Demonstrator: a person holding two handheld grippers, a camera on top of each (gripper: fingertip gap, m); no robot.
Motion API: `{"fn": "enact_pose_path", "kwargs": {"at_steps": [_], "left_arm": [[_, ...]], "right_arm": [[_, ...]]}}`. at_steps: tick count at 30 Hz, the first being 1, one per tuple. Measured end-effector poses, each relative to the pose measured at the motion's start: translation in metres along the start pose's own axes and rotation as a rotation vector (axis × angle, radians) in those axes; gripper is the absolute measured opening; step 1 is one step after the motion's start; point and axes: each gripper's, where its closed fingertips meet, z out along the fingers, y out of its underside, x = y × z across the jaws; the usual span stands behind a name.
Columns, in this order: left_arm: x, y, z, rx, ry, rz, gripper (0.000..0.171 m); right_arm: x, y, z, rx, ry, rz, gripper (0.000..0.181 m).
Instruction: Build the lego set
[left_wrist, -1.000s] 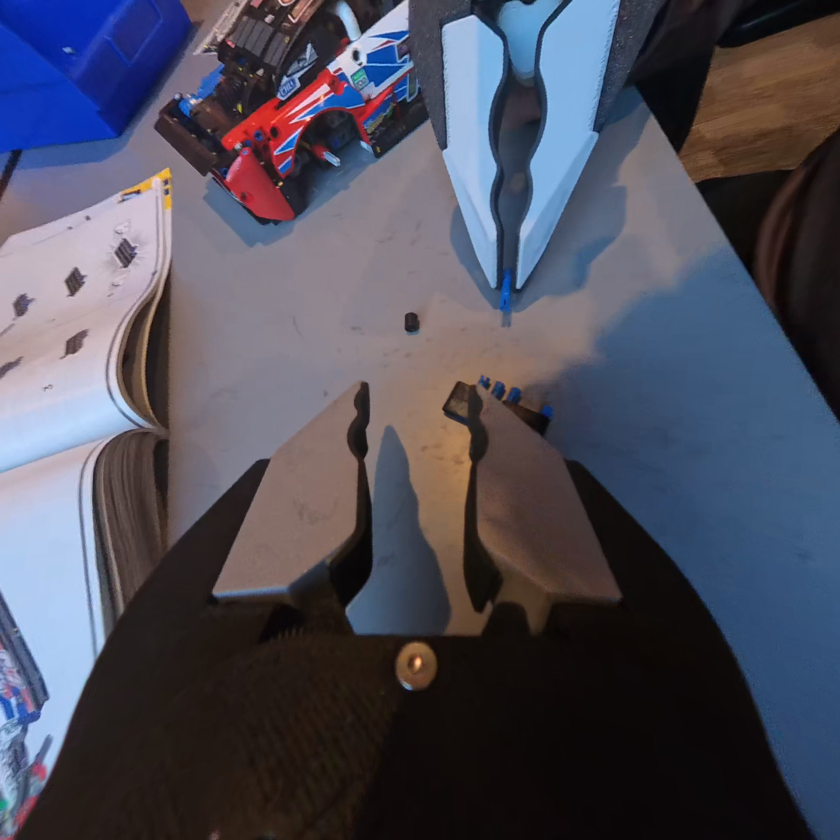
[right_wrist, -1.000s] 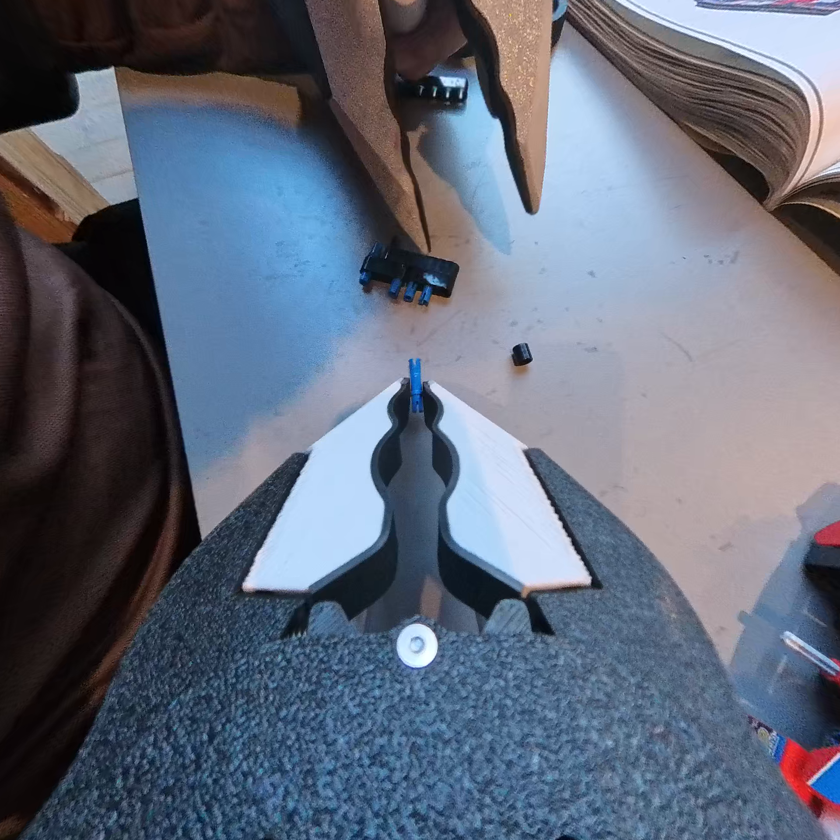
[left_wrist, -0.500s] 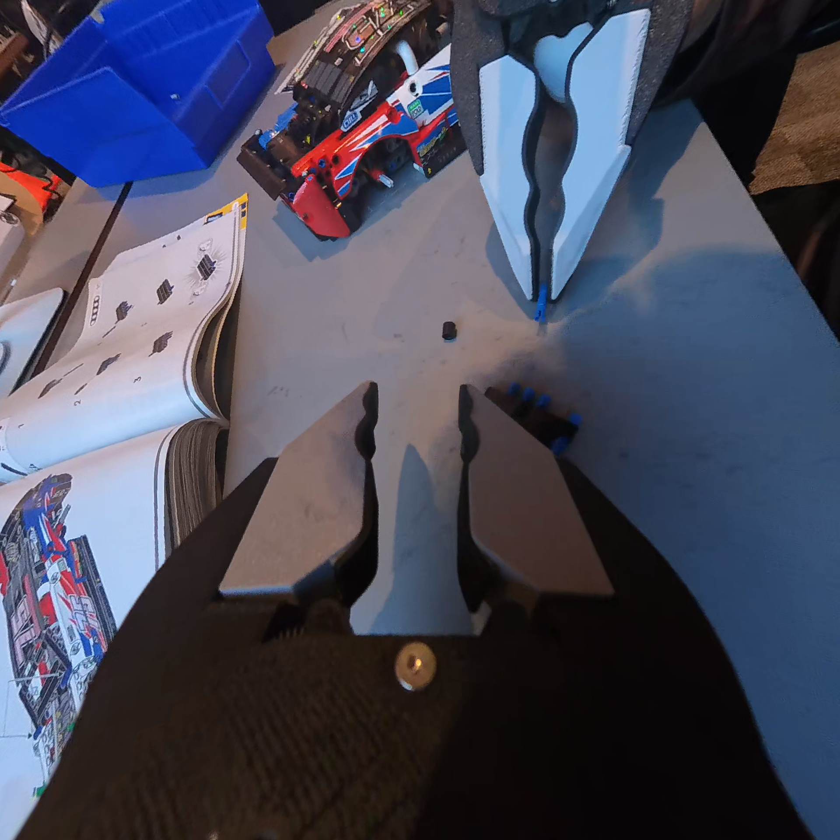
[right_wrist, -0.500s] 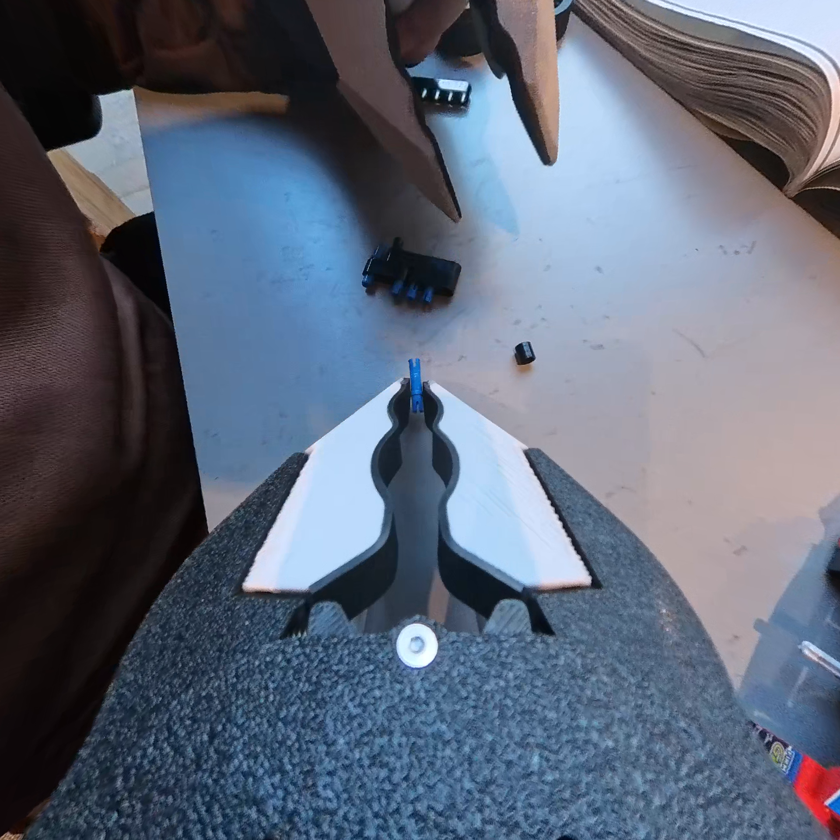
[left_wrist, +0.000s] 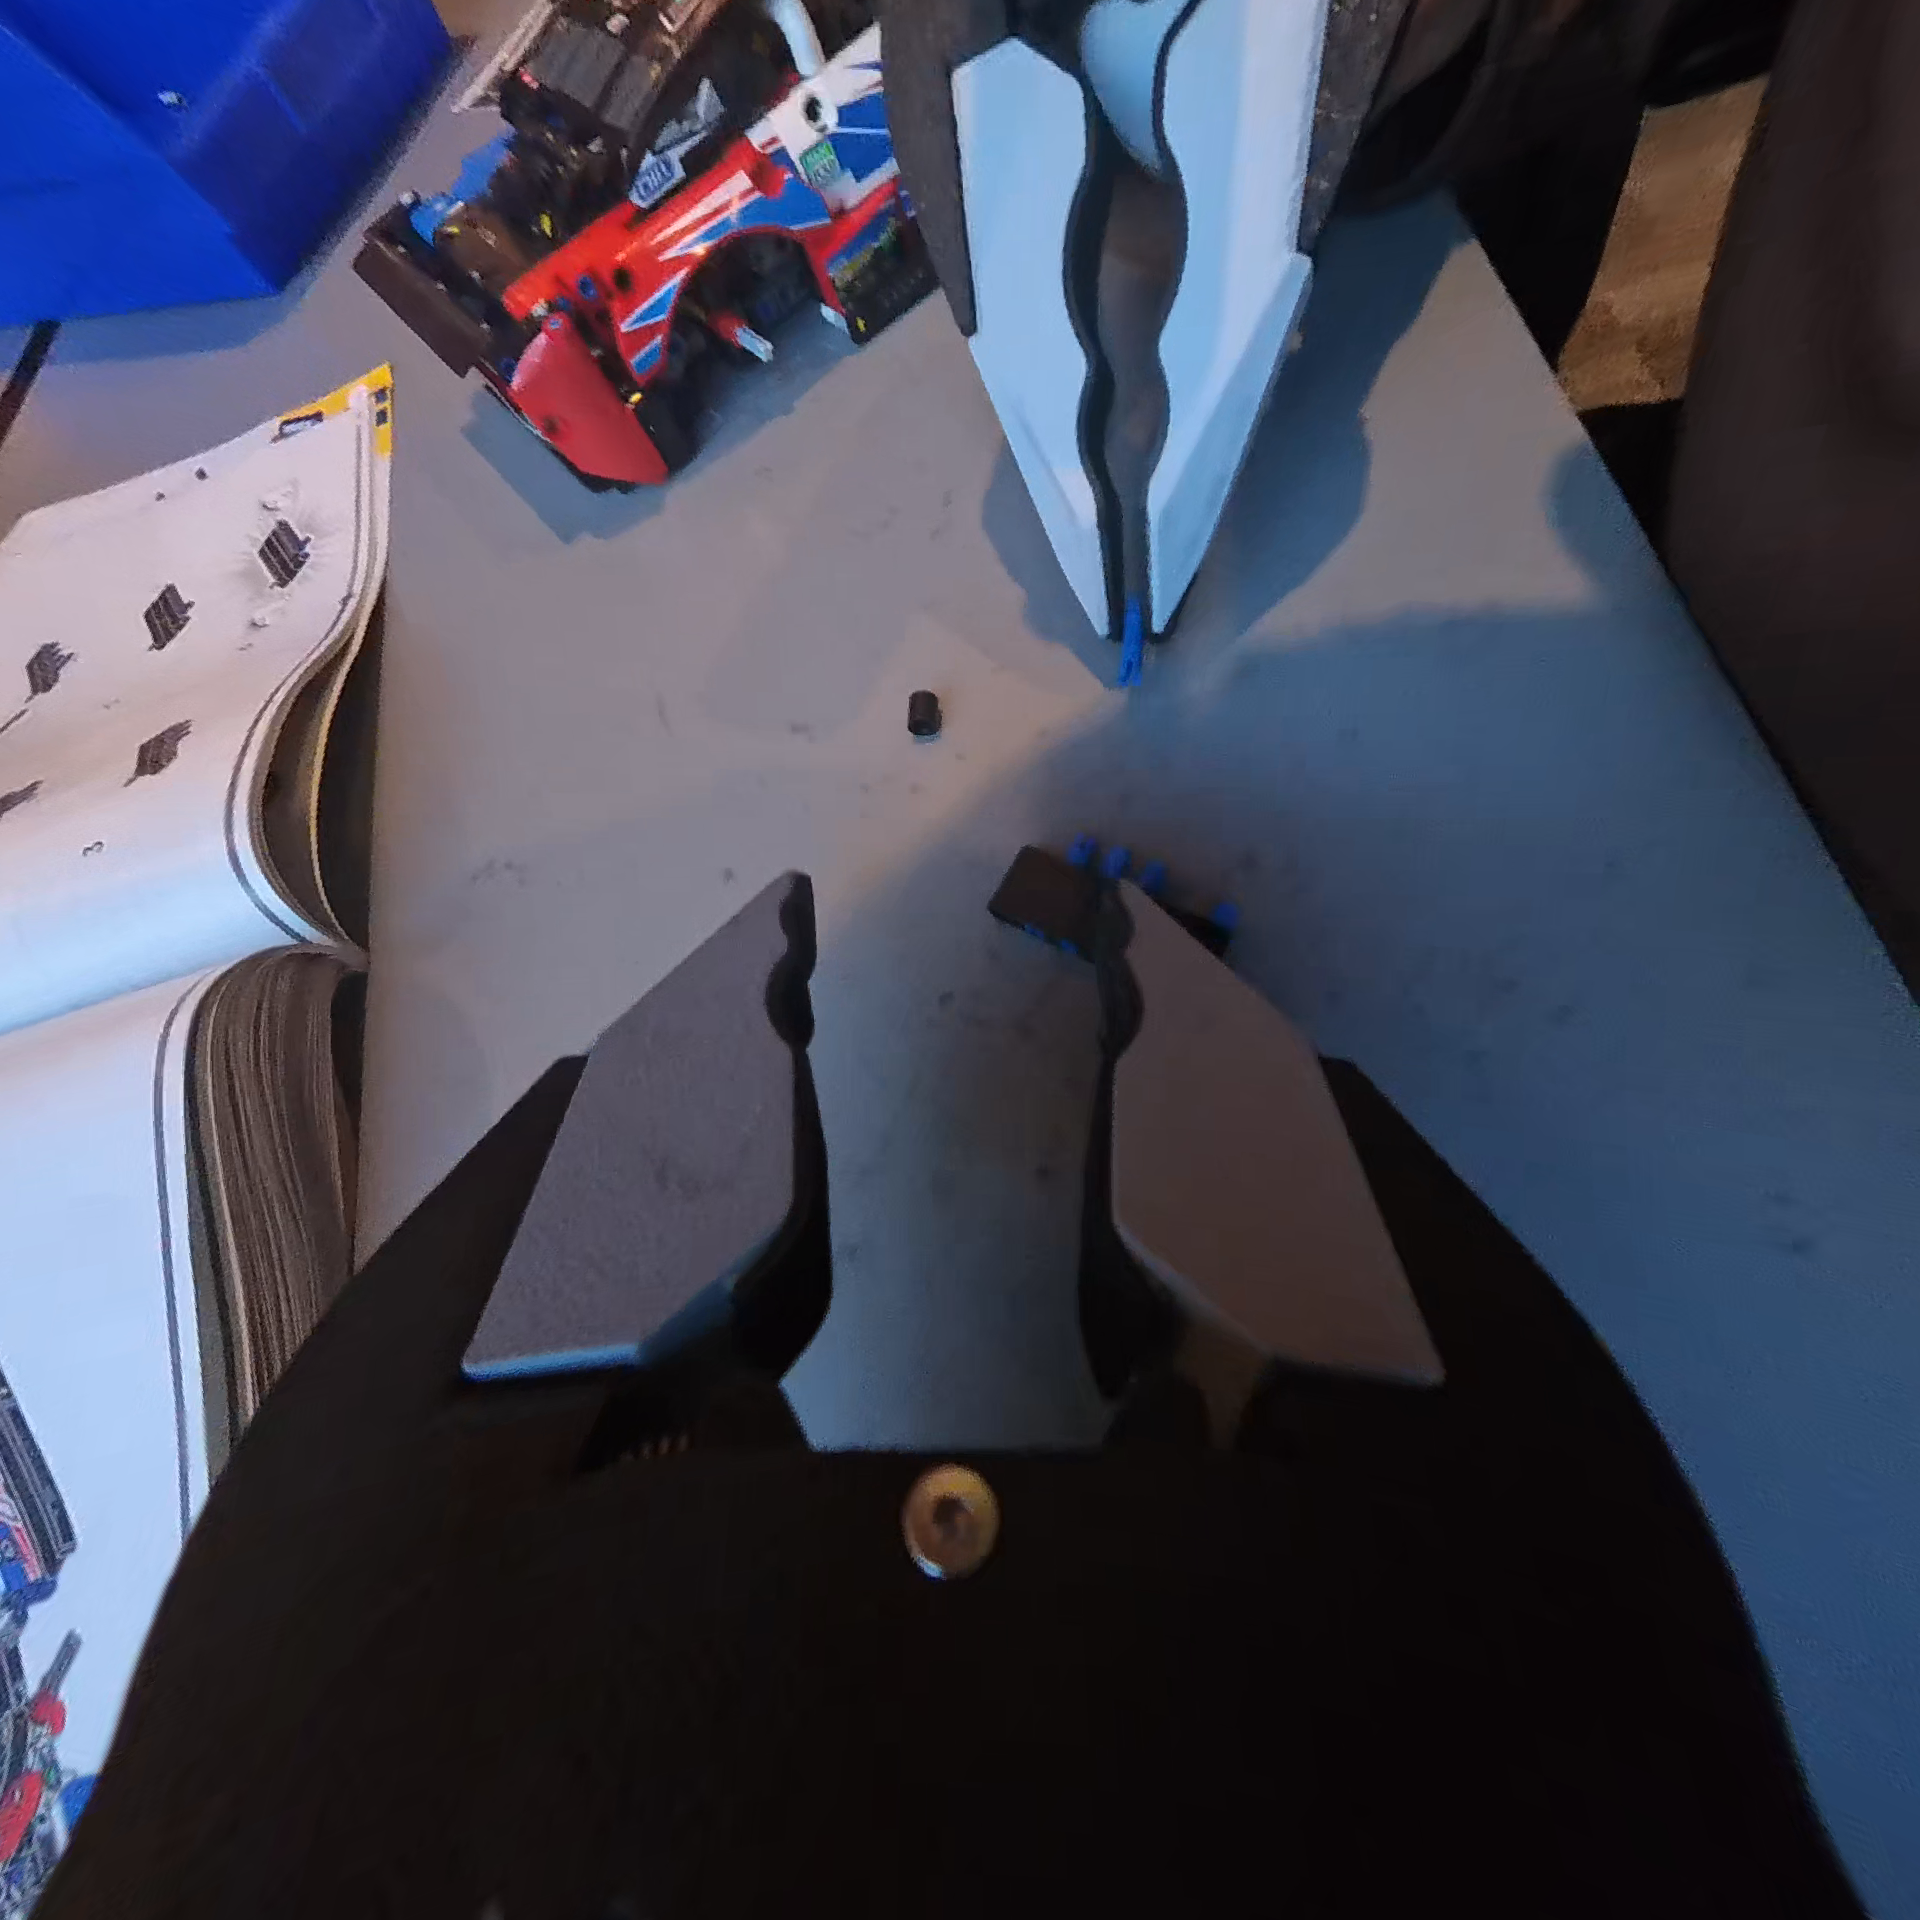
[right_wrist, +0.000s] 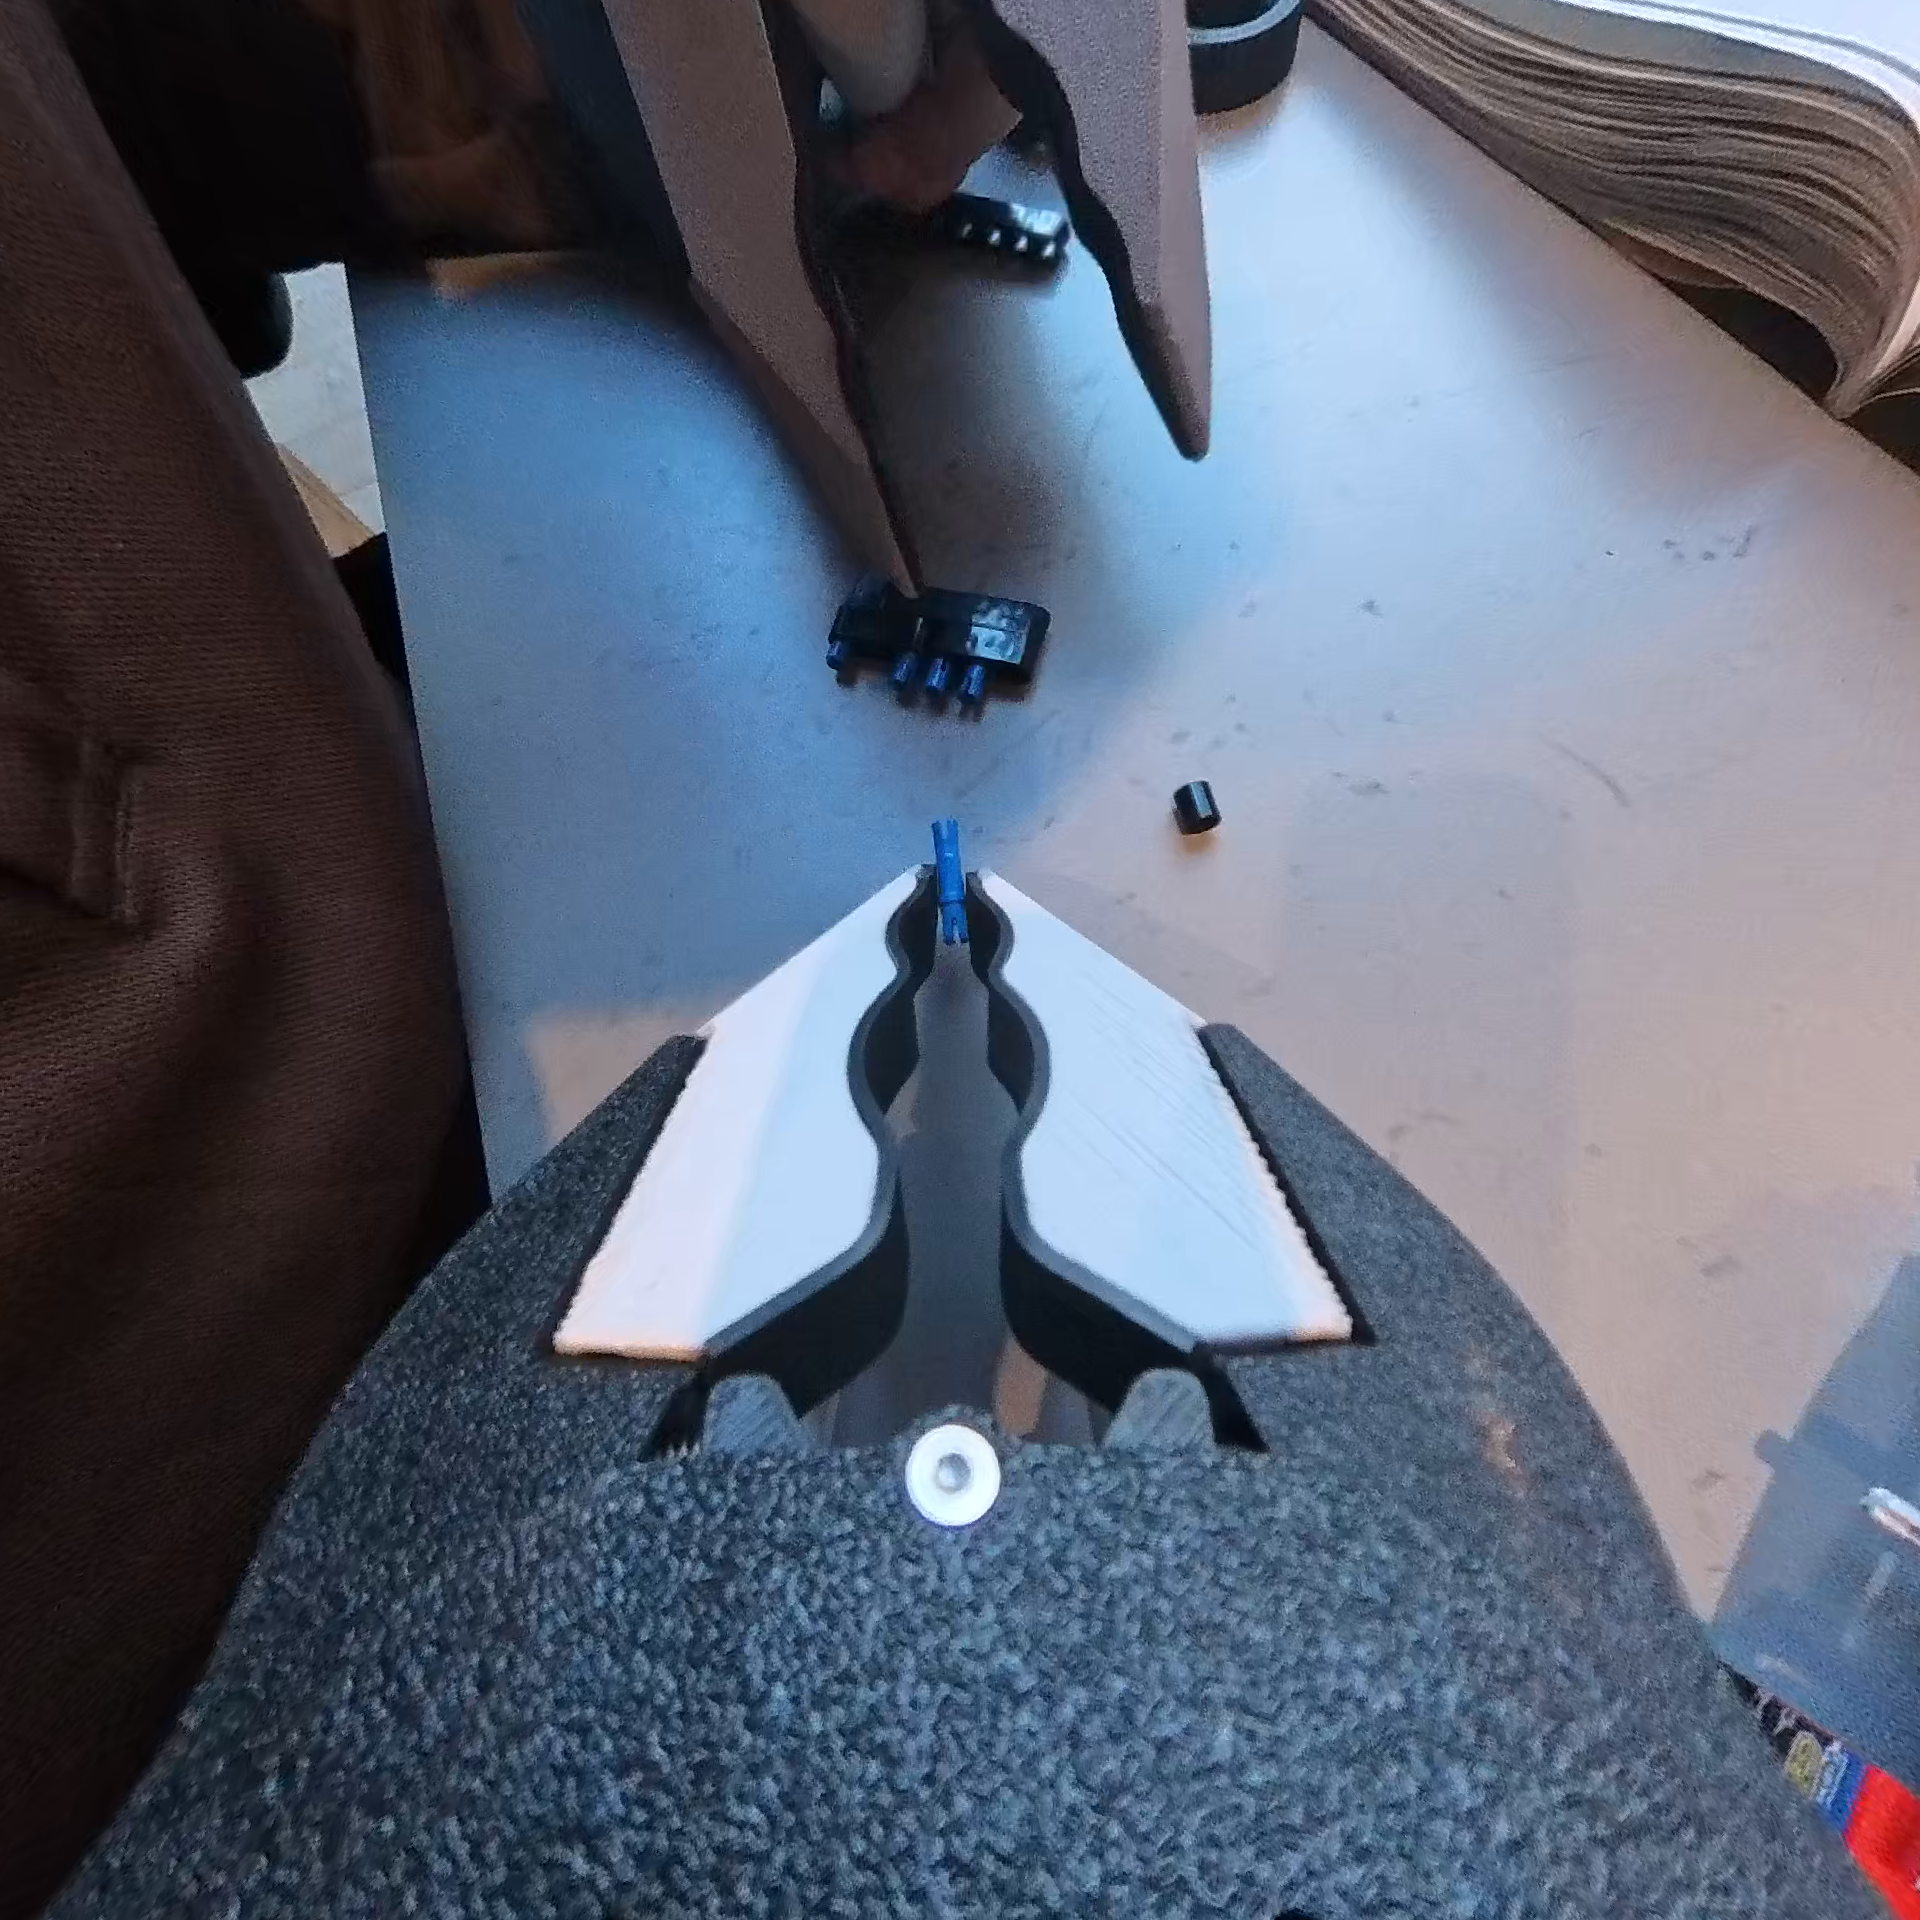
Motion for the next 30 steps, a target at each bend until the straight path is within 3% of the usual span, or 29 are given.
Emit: {"fn": "enact_pose_path", "kwargs": {"at_steps": [11,30], "left_arm": [[0.0036,0.0055,0.0038,-0.053,-0.005,-0.004,0.055],[0.0035,0.0073,0.0078,-0.063,0.008,-0.06,0.044]], "right_arm": [[0.0022,0.004,0.0037,-0.035,0.026,-0.013,0.005],[0.0034,0.008,0.0059,-0.062,0.052,-0.026,0.005]]}}
